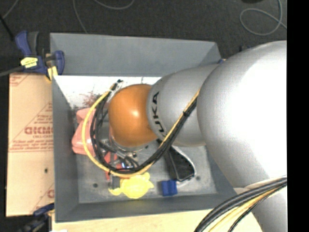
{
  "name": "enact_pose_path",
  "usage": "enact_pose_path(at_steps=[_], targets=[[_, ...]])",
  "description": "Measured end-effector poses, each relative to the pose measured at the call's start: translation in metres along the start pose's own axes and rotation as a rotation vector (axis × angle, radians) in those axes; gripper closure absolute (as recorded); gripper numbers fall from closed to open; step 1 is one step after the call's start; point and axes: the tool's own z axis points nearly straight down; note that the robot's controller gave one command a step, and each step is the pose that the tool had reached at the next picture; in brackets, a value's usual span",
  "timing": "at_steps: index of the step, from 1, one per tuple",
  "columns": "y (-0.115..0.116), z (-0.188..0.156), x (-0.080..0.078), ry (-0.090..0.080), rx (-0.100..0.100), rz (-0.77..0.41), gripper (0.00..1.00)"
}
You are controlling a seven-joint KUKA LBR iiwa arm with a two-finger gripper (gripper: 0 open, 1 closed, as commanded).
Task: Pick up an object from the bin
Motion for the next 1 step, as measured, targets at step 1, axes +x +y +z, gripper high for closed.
enact_pose_path(at_steps=[1], targets=[[-0.0273,0.0032,-0.0075,0.002,-0.007,0.003,0.00]])
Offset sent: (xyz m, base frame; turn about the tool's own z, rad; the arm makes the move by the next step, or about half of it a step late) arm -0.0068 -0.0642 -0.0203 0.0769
